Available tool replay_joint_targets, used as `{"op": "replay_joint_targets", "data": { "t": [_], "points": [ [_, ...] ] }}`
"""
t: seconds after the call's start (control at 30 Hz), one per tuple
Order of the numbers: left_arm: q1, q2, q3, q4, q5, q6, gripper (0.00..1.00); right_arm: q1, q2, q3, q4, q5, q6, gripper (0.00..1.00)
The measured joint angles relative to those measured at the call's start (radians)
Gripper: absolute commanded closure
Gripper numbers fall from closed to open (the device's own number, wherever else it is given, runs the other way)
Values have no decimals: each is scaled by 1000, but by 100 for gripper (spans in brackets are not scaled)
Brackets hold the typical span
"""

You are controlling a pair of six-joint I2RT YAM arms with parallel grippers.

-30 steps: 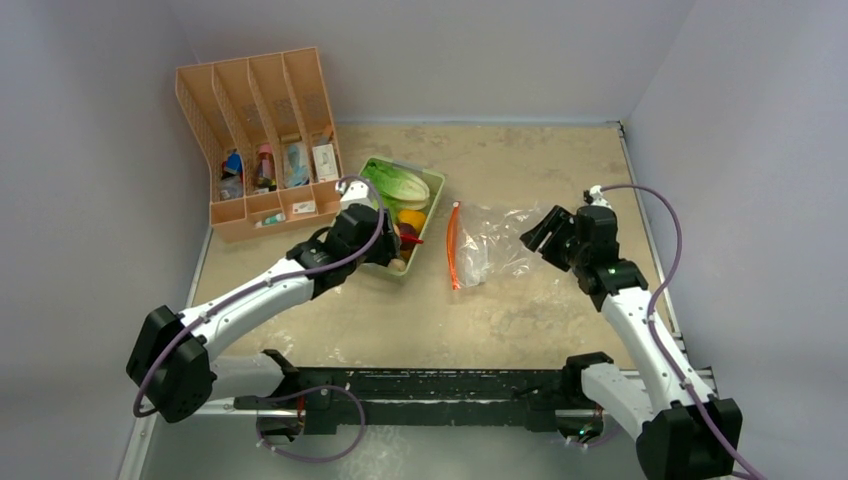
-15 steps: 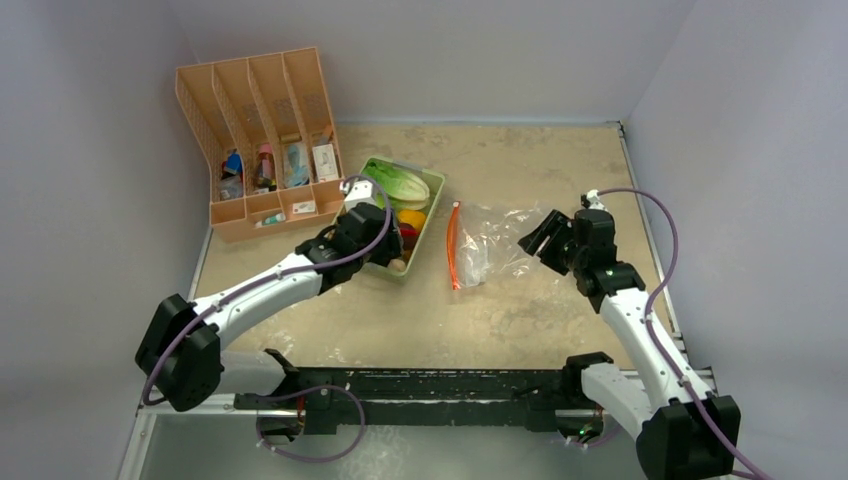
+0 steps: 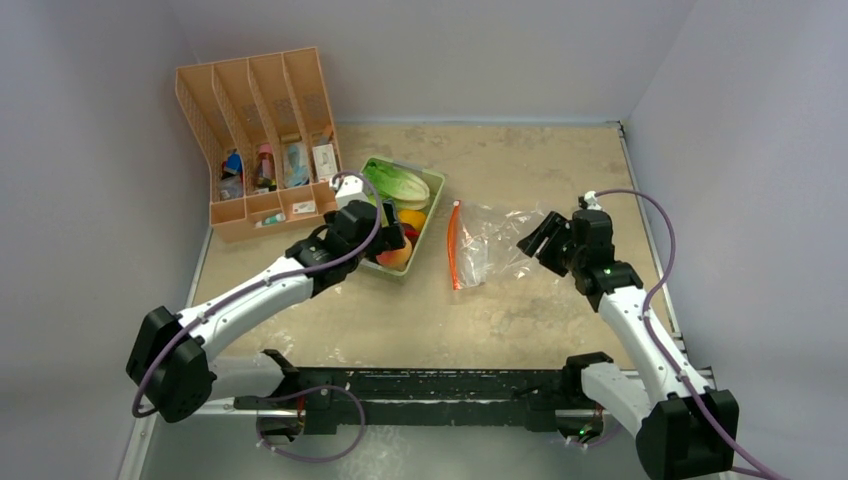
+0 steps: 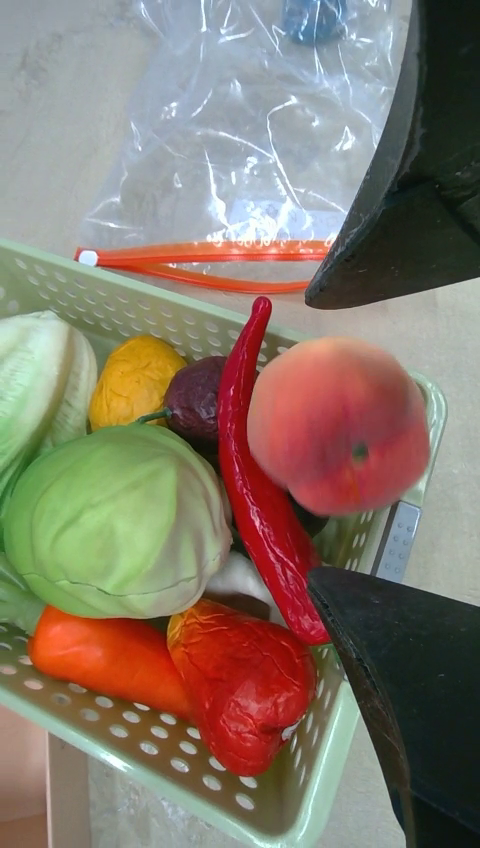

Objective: Open the zip-top bag and remove the fake food
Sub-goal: Place the fake fruit in the bin, then reset both arms

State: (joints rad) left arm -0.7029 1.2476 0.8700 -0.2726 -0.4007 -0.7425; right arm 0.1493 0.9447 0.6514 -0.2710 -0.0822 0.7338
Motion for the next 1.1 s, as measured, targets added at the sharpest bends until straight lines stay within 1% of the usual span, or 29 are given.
{"op": "replay_joint_targets", "data": {
  "t": [0.37, 0.47, 0.53, 0.6, 0.63, 0.73, 0.9, 1.1],
  "points": [
    [0, -74, -8, -1, -10, -16, 1, 0, -1, -1, 0, -6, 0, 38],
    [0, -87, 8, -24, -23, -13, 1, 0, -4, -1, -3, 5, -5, 38],
    [0, -96, 28, -36, -23, -3, 1, 0, -4, 5, -16, 24, -10, 34],
    [0, -114, 43, -37, -23, 3, 1, 0, -5, 21, -38, 49, -21, 23],
    [0, -131, 49, -36, -25, 5, 1, 0, -8, 32, -47, 67, -31, 20],
    [1, -198, 71, -49, -59, 6, 1, 0, -36, 70, -72, 103, -58, 13],
    [16, -253, 162, -89, -101, 51, 1, 0, -81, 182, -102, 169, -130, 12],
    [28, -254, 270, -117, -99, 159, 1, 0, -61, 342, -99, 206, -208, 12]
  ]
}}
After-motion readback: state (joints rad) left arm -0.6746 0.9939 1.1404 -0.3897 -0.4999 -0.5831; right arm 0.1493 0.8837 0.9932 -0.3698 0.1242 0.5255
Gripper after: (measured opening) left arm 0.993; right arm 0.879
